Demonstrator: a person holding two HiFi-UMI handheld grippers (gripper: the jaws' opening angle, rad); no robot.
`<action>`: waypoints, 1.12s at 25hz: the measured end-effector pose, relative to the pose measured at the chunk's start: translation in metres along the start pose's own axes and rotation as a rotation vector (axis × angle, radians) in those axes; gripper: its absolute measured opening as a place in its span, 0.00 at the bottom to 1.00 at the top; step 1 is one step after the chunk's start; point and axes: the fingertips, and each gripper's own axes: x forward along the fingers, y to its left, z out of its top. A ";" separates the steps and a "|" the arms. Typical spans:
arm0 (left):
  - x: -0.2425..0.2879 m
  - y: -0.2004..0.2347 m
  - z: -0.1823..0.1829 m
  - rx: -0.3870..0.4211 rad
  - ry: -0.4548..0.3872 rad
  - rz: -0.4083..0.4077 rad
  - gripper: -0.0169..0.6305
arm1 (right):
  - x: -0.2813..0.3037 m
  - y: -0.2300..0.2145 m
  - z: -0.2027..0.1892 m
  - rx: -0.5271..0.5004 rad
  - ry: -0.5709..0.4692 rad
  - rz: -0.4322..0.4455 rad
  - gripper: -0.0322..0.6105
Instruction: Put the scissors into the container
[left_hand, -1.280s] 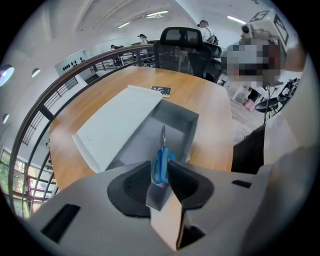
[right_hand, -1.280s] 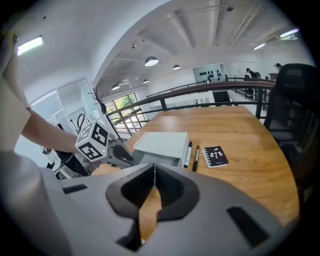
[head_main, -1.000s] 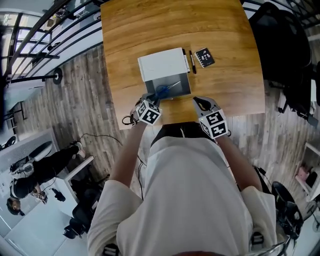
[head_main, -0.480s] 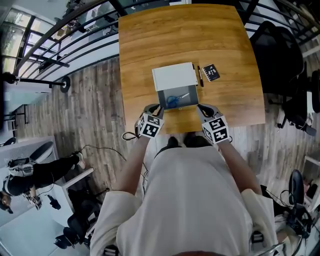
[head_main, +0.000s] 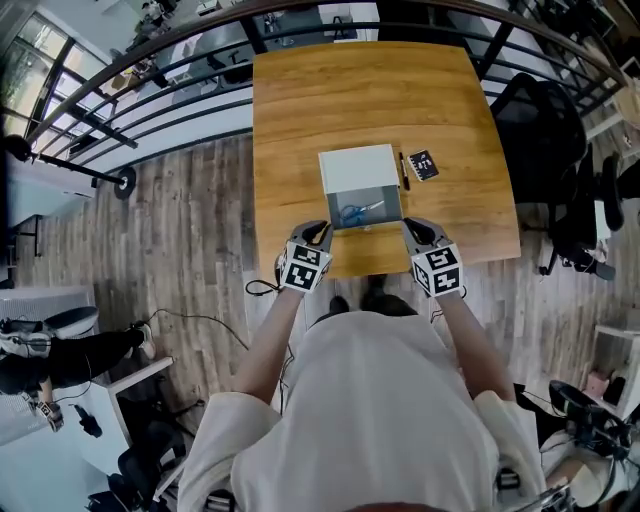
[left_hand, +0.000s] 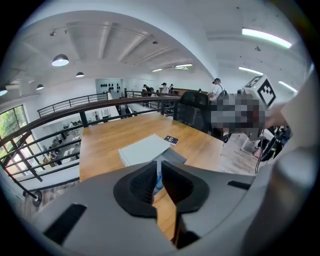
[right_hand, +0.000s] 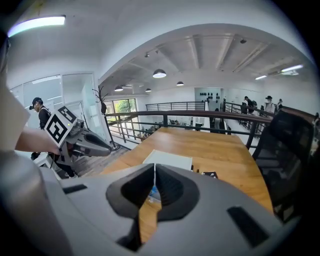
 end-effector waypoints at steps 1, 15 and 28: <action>-0.006 -0.001 0.002 -0.003 -0.014 -0.007 0.06 | -0.004 0.004 0.003 -0.003 -0.005 -0.008 0.07; -0.076 -0.017 0.012 -0.009 -0.137 -0.063 0.03 | -0.067 0.059 0.022 -0.021 -0.097 -0.070 0.07; -0.138 -0.042 0.044 -0.099 -0.285 -0.003 0.02 | -0.118 0.061 0.040 -0.065 -0.193 -0.006 0.07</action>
